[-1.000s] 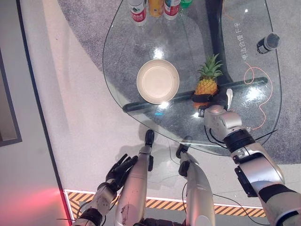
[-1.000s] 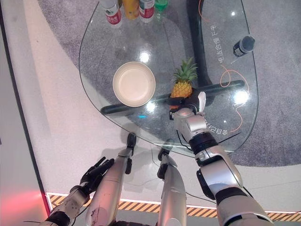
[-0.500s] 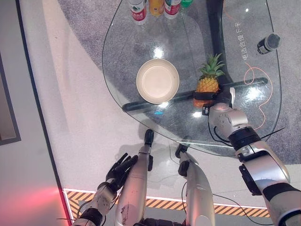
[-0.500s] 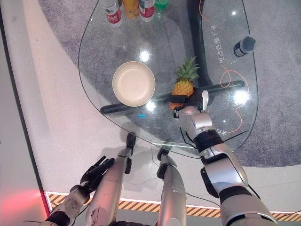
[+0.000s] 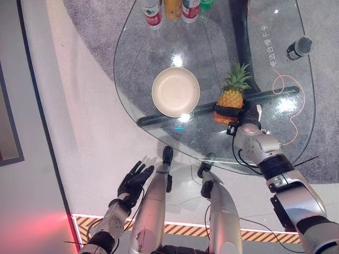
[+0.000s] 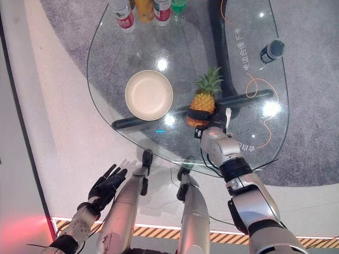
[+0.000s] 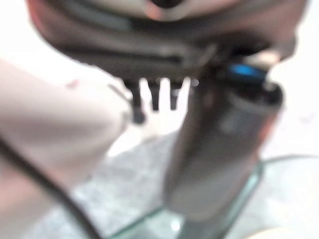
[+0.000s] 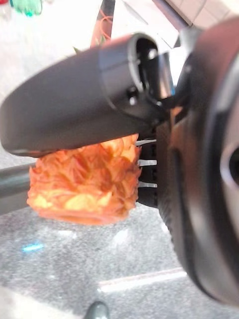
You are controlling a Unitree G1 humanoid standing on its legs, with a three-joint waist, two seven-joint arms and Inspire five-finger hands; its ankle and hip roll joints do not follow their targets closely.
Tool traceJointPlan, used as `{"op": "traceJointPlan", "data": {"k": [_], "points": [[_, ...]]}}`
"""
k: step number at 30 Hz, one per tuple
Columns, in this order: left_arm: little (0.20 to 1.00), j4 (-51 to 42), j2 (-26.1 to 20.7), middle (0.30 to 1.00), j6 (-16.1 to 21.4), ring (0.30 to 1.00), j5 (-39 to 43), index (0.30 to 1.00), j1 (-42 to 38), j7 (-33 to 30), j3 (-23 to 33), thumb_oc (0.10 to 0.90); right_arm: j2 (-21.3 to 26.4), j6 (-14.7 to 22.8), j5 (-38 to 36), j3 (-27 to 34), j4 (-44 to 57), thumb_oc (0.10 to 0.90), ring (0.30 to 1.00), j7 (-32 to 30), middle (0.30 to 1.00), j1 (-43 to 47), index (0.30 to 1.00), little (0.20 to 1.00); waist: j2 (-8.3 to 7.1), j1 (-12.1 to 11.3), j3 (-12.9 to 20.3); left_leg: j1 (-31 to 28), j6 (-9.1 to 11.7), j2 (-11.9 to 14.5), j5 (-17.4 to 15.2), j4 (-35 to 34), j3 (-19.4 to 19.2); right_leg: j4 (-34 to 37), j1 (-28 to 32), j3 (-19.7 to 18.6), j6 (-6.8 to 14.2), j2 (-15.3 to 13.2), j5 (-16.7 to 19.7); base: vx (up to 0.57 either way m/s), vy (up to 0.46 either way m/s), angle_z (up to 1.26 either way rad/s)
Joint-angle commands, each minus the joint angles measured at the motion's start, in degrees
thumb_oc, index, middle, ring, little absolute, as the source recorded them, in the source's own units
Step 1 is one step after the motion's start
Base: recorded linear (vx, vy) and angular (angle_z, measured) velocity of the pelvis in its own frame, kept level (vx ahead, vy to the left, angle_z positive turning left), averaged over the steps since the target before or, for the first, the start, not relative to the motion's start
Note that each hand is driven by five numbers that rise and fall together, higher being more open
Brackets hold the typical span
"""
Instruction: Pick up the fruit to the plate
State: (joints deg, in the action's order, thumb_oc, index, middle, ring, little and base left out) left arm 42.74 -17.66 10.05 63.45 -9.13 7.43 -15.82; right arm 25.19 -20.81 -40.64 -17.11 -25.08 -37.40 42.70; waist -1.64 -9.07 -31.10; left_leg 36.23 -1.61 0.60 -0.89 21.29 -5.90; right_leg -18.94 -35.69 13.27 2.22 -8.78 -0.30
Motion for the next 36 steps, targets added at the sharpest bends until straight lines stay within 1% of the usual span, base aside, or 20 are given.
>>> {"op": "traceJointPlan", "data": {"k": [1,2,3,5,6,8,11,12,13,14,15,18,20,22,23,25,30,33,34,36], "points": [[0.9,-4.2,0.2,0.9,5.3,0.9,2.8,0.9,3.8,3.2,1.3,0.8,2.9,6.3,3.8,4.8,12.1,0.1,0.3,2.0,0.3,-1.4,0.3,0.2,1.79,1.4,1.3,-5.1,-0.5,-2.5,-4.7,-1.6,-3.2,-6.3,1.4,2.0,1.2,2.4,-2.5,-0.03,-0.059,-0.14],[0.9,-5.1,0.3,0.9,5.8,0.9,3.2,0.9,4.0,3.3,1.9,0.8,2.7,6.2,4.8,5.4,14.3,0.1,0.3,2.4,0.3,-2.7,0.3,0.2,1.74,1.7,1.3,-5.8,-0.5,-2.4,-4.7,-1.8,-3.4,-6.2,1.9,1.8,1.2,2.5,-2.6,-0.02,-0.052,-0.15],[0.9,-6.2,0.3,0.9,6.7,0.9,3.8,0.9,4.3,3.7,2.7,0.8,2.5,7.0,5.8,6.1,16.6,0.1,0.3,3.6,0.3,-4.3,0.3,0.2,1.7,2.1,1.3,-6.4,-0.6,-2.3,-4.8,-2.0,-3.7,-6.2,2.4,1.6,1.3,2.6,-2.7,-0.02,-0.046,-0.15],[0.9,-7.8,0.0,0.9,7.3,0.9,4.6,0.9,4.6,3.7,3.6,0.8,2.4,7.6,6.7,6.9,19.2,0.1,0.3,5.0,0.3,-6.1,0.3,0.2,1.72,2.5,1.3,-7.3,-0.6,-2.0,-4.9,-2.2,-4.1,-6.2,3.0,1.5,1.3,2.7,-3.0,-0.03,-0.049,-0.1],[0.9,-10.4,-0.3,0.9,8.6,0.9,5.6,0.9,5.2,4.1,5.1,0.8,1.9,9.3,8.9,7.9,22.9,0.1,0.3,7.7,0.3,-8.8,0.3,0.2,1.81,3.1,1.3,-8.6,-0.6,-1.8,-5.0,-2.4,-4.5,-6.3,4.0,1.2,1.4,2.8,-3.4,-0.03,-0.064,-0.07],[0.9,-12.2,-0.4,0.9,9.5,0.9,6.1,0.9,5.7,4.3,5.9,0.8,1.7,10.5,10.2,8.5,24.8,0.1,0.3,10.1,0.3,-10.4,0.3,0.2,1.9,3.4,1.3,-9.3,-0.6,-1.7,-5.1,-2.4,-4.7,-6.5,4.6,1.1,1.3,2.8,-3.7,-0.02,-0.047,-0.14],[0.9,-17.3,-0.9,0.9,10.9,0.9,6.3,0.9,6.3,3.4,7.2,0.8,1.7,12.3,12.8,9.3,29.1,0.1,0.3,15.0,0.3,-12.7,0.3,0.2,2.21,3.9,1.3,-11.0,-0.7,-1.5,-5.1,-2.8,-5.1,-6.5,5.9,1.1,1.3,2.7,-4.0,-0.01,-0.03,-0.16],[0.9,-17.3,-0.9,0.9,10.9,0.9,6.3,0.9,6.3,3.4,7.2,0.8,1.7,12.3,12.8,9.3,29.1,0.1,0.3,15.0,0.3,-12.7,0.3,0.2,2.21,3.9,1.3,-11.0,-0.7,-1.5,-5.1,-2.8,-5.1,-6.5,5.9,1.1,1.3,2.7,-4.0,-0.02,-0.042,-0.02],[0.9,-21.8,-1.5,0.9,11.3,0.9,7.3,0.9,6.7,3.8,8.2,0.8,2.1,13.7,14.5,9.6,32.0,0.1,0.3,19.1,0.3,-14.2,0.3,0.2,2.4,4.1,1.3,-12.1,-0.7,-1.6,-5.1,-3.0,-5.2,-6.4,7.0,1.1,1.3,2.6,-4.3,-0.02,-0.044,-0.03],[0.9,-23.3,-1.7,0.9,11.3,0.9,7.2,0.9,6.8,4.2,8.5,0.8,2.3,14.3,15.0,9.7,32.7,0.1,0.3,20.5,0.3,-14.5,0.3,0.2,2.47,4.2,1.3,-12.4,-0.7,-1.5,-5.2,-3.0,-5.3,-6.4,7.3,1.2,1.3,2.5,-4.4,-0.03,-0.065,-0.06],[0.9,-26.4,-2.2,0.9,11.4,0.9,6.9,0.9,7.0,4.1,8.9,0.8,2.5,15.4,15.8,10.0,34.1,0.1,0.3,23.6,0.3,-15.3,0.3,0.2,2.56,4.2,1.3,-13.0,-0.7,-1.5,-5.3,-2.9,-5.4,-6.4,8.0,1.4,1.2,2.4,-4.6,-0.02,-0.046,-0.07],[0.9,-32.2,-3.2,0.9,11.0,0.9,6.2,0.9,7.0,5.0,9.1,0.8,3.1,17.1,16.8,9.7,37.2,0.1,0.3,29.6,0.3,-16.8,0.3,0.2,2.66,4.3,1.3,-14.0,-0.7,-1.6,-5.8,-2.2,-5.5,-6.6,9.2,1.7,1.1,2.1,-4.9,-0.01,-0.043,-0.11],[0.9,-35.5,-4.0,0.9,10.0,0.9,6.5,0.9,6.7,5.2,8.9,0.8,3.6,17.7,16.6,9.3,38.3,0.1,0.3,32.7,0.3,-17.3,0.3,0.2,2.68,4.2,1.3,-14.6,-0.8,-1.7,-6.0,-1.8,-5.4,-6.8,10.0,2.0,1.1,1.8,-5.1,0.0,-0.042,-0.05],[0.9,-39.6,-4.9,0.9,7.7,0.9,7.1,0.9,6.0,6.4,8.4,0.8,4.4,18.6,18.5,8.4,39.5,0.1,0.3,37.3,0.3,-17.6,0.3,0.2,2.65,4.2,1.3,-15.2,-0.8,-1.9,-6.2,-1.3,-5.2,-6.8,10.8,2.3,1.0,1.6,-5.2,0.01,-0.047,0.01],[0.9,-40.4,-5.0,0.9,7.0,0.9,7.0,0.9,5.9,6.7,8.3,0.8,4.6,18.6,18.5,8.2,39.8,0.1,0.3,38.1,0.3,-17.6,0.3,0.2,2.63,4.2,1.3,-15.3,-0.8,-1.9,-6.3,-1.2,-5.2,-6.8,11.0,2.3,1.0,1.5,-5.2,0.01,-0.044,0.02],[0.9,-43.2,-6.1,0.9,4.8,0.9,7.3,0.9,5.2,7.5,7.2,0.8,5.7,18.9,19.6,7.2,40.6,0.1,0.3,41.7,0.3,-17.9,0.3,0.2,2.51,4.2,1.3,-15.9,-0.9,-2.1,-6.4,-1.0,-5.0,-6.6,11.8,2.5,1.1,1.4,-5.1,0.02,-0.035,0.02],[0.9,-46.6,-8.2,0.9,0.4,0.9,9.1,0.9,4.1,10.8,5.9,0.8,7.5,19.7,20.7,5.0,41.6,0.1,0.3,45.7,0.3,-17.5,0.3,0.2,2.44,4.0,1.3,-16.0,-1.0,-2.4,-6.5,-0.5,-4.8,-6.5,12.4,2.7,1.0,1.2,-5.1,0.0,-0.01,0.02],[0.9,-48.5,-9.9,0.9,-0.8,0.9,9.1,0.9,3.4,11.4,4.7,0.8,9.0,20.2,21.3,3.4,42.5,0.1,0.3,47.9,0.3,-17.1,0.3,0.2,2.39,3.9,1.3,-15.8,-1.1,-2.7,-6.6,0.0,-4.5,-6.6,12.4,2.8,0.9,1.2,-5.0,0.0,-0.009,0.01],[0.9,-49.2,-10.4,0.9,-1.8,0.9,9.2,0.9,3.0,12.2,4.3,0.8,9.6,20.1,21.7,2.7,43.0,0.1,0.3,48.7,0.3,-16.8,0.3,0.2,2.38,3.9,1.3,-15.5,-1.1,-2.8,-6.6,0.3,-4.5,-6.6,12.4,2.7,0.9,1.2,-5.0,0.0,0.0,0.0],[0.9,-49.5,-10.9,0.9,-2.6,0.9,9.3,0.9,2.5,13.2,4.0,0.8,10.2,20.1,22.1,2.1,43.1,0.1,0.3,49.2,0.3,-16.3,0.3,0.2,2.4,3.9,1.3,-15.3,-1.1,-2.9,-6.6,0.5,-4.4,-6.7,12.2,2.6,0.9,1.3,-5.0,0.01,-0.002,0.05]]}}
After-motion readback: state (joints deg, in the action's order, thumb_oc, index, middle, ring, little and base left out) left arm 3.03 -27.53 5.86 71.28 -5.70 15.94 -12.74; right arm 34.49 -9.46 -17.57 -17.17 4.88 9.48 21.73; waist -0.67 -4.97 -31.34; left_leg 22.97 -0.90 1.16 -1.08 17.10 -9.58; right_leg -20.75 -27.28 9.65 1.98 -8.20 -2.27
